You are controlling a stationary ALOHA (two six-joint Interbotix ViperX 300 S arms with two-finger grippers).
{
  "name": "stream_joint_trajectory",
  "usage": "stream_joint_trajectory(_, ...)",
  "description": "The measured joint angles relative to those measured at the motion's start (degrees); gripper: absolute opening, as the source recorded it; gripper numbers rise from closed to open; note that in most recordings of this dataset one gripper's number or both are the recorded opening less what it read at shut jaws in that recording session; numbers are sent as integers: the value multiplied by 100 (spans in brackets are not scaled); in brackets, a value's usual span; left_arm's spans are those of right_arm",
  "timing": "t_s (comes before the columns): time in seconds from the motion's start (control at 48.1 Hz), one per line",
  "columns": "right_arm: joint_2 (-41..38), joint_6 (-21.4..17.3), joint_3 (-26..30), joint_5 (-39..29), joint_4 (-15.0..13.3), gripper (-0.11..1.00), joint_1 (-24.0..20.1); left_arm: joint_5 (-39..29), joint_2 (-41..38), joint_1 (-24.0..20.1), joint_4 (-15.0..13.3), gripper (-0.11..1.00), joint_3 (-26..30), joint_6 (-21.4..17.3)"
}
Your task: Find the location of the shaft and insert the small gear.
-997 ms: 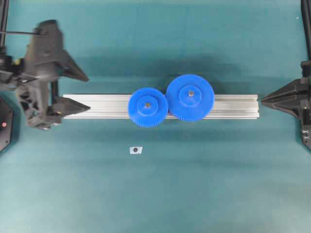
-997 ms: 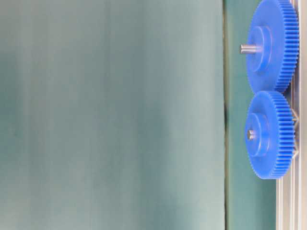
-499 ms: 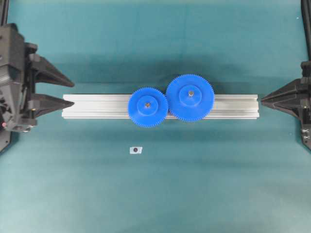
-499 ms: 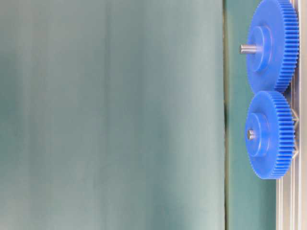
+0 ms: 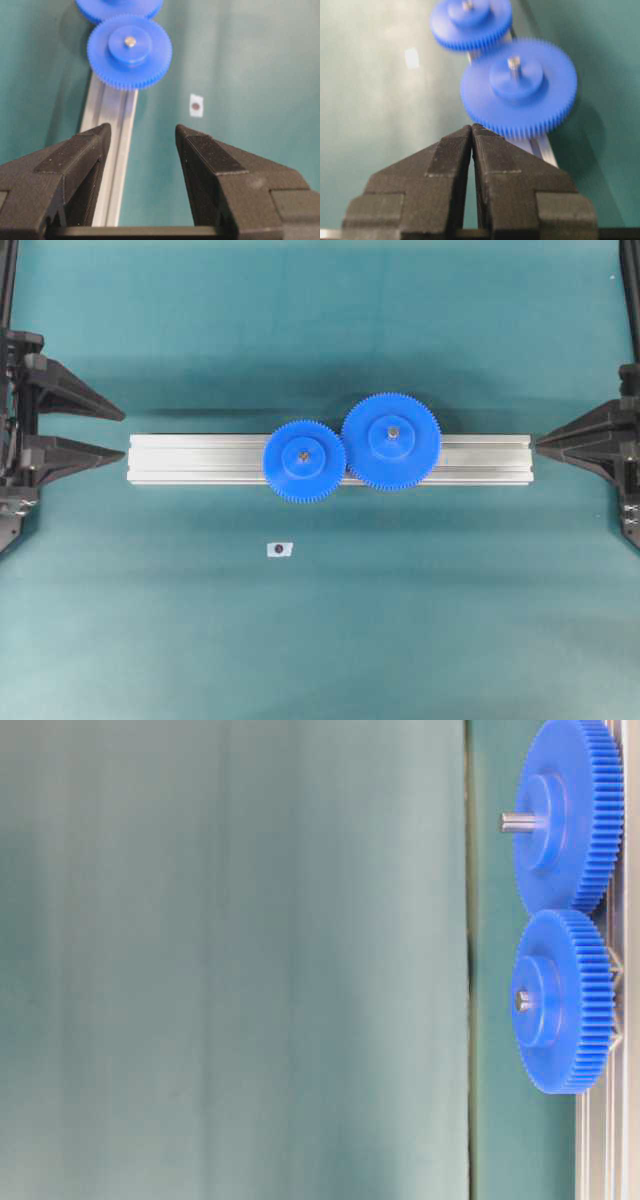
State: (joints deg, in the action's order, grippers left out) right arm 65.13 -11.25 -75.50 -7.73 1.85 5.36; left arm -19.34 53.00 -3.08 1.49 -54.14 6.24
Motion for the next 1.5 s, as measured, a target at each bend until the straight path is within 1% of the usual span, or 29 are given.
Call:
stream_joint_trajectory(0.083,26,0,-53,229,9,12,0,35,0,-9,-18,56,-53,9)
stream_joint_trajectory(0.187,26,0,-79,334,0,12,0,97,18,0,0,56,-97,0)
stream_joint_trajectory(0.353,26,0,-79,352,0,12,0,176,18,0,0,55,-185,9)
stream_joint_trajectory(0.748,26,0,-88,352,0,12,0,185,53,0,0,55,-193,9)
stream_joint_trajectory(1.08,26,0,-88,352,0,12,0,396,202,0,-18,55,-360,9)
stream_joint_trajectory(1.496,26,0,-88,352,0,12,9,422,211,0,0,55,-457,9)
